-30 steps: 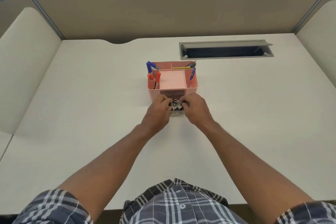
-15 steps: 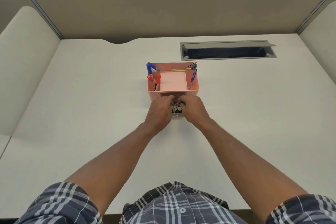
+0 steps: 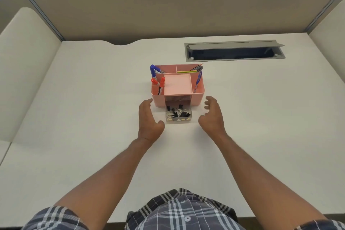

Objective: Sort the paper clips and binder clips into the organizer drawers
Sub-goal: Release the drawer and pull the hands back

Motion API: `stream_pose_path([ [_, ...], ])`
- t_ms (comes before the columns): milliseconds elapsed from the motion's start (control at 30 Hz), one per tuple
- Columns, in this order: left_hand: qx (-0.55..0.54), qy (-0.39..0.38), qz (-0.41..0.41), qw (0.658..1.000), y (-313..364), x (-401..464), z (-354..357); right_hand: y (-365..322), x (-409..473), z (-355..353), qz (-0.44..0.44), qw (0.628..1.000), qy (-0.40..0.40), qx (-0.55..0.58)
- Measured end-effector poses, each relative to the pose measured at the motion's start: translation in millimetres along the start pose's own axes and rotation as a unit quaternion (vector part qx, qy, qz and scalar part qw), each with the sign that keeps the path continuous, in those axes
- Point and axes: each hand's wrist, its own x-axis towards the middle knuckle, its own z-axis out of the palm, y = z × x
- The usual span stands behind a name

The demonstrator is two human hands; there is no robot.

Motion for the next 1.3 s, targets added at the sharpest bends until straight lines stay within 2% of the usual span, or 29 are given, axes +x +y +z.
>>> stream_pose_path([
  [100, -0.001, -0.093, -0.061, 0.994, -1.5, 6.3, -0.9, 6.3, 2.4, -0.9, 0.000, 0.994, -0.107, -0.034],
  [167, 0.014, -0.116, -0.061, 0.991, -2.4, 14.1, -1.0, 8.7, 7.7, 0.7, -0.012, 0.987, -0.152, -0.059],
  [233, 0.001, -0.116, -0.047, 0.992, -1.0, 22.1, -1.1, 9.4, 16.4, 3.2, -0.019, 0.985, -0.159, -0.059],
  [367, -0.001, -0.112, -0.030, 0.993, 0.9, 34.9, 0.8, 2.2, 30.9, 4.1, -0.059, 0.988, -0.142, -0.011],
  [467, -0.009, -0.096, -0.035, 0.995, 0.1, 43.1, 4.0, -1.4, 36.7, 8.3, -0.072, 0.991, -0.106, -0.025],
  [667, -0.047, -0.011, -0.062, 0.997, 8.7, 54.2, 18.8, -3.0, 45.1, 29.4, -0.030, 0.999, 0.019, 0.000],
  [800, -0.038, 0.033, -0.057, 0.997, 17.2, 51.9, 24.5, -2.8, 46.6, 39.6, -0.012, 0.998, 0.068, -0.007],
  [1300, 0.003, 0.030, -0.051, 0.998, 5.5, 50.3, 26.3, 3.5, 51.8, 42.5, 0.001, 0.996, 0.079, -0.046],
])
